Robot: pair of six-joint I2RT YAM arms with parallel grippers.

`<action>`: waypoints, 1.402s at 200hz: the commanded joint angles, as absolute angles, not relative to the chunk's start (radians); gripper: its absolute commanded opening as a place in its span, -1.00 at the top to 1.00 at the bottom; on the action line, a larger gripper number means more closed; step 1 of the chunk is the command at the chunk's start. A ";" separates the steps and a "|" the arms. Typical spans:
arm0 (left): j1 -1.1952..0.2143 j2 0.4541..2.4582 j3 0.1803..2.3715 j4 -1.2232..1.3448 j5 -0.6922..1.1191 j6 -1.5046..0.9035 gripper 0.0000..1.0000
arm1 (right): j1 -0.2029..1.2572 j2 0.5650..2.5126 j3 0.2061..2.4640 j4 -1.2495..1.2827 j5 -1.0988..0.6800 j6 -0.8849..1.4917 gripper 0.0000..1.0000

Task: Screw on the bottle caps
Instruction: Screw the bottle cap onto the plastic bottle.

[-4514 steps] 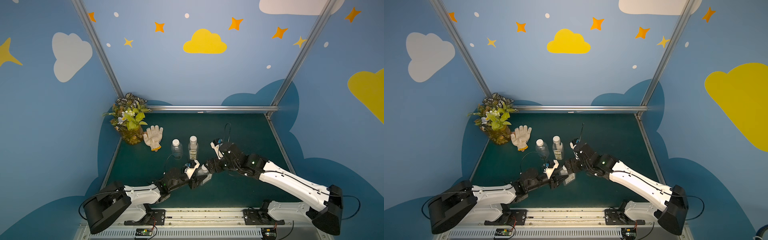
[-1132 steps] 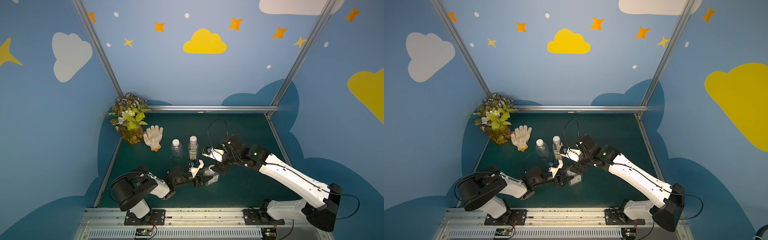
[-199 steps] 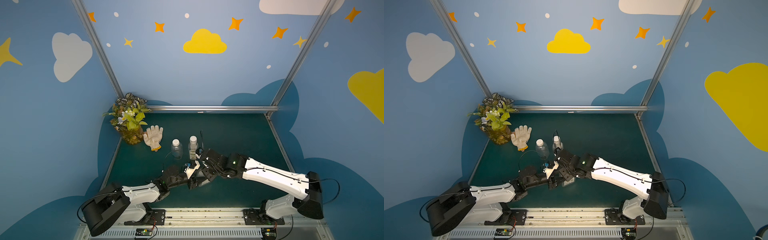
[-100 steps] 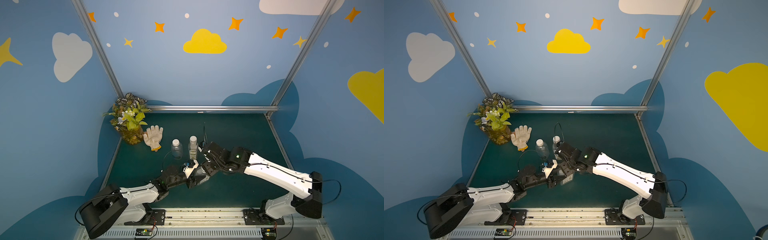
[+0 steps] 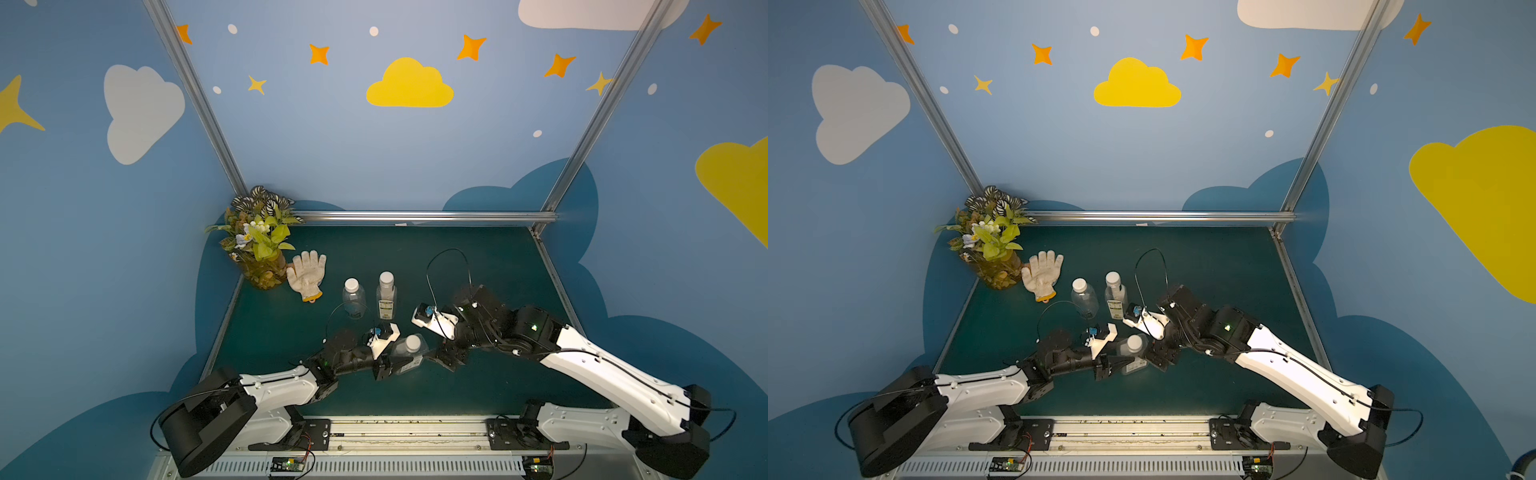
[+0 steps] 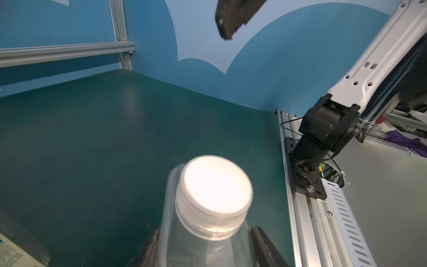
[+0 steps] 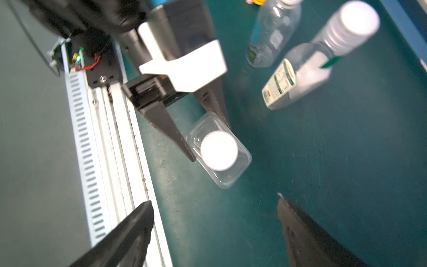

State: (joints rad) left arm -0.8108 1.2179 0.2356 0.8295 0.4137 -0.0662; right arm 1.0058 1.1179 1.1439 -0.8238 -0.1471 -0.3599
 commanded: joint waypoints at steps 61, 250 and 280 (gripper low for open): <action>-0.810 1.214 0.255 0.753 0.472 -0.049 0.94 | 0.999 1.260 1.155 -0.724 -0.258 -0.706 -0.69; -0.810 1.177 0.237 0.735 0.436 -0.041 0.94 | 0.986 1.418 1.203 -0.811 -0.210 -0.708 0.02; -0.810 1.177 0.237 0.735 0.433 -0.041 0.94 | 0.988 1.459 1.238 -0.868 -0.205 -0.689 0.10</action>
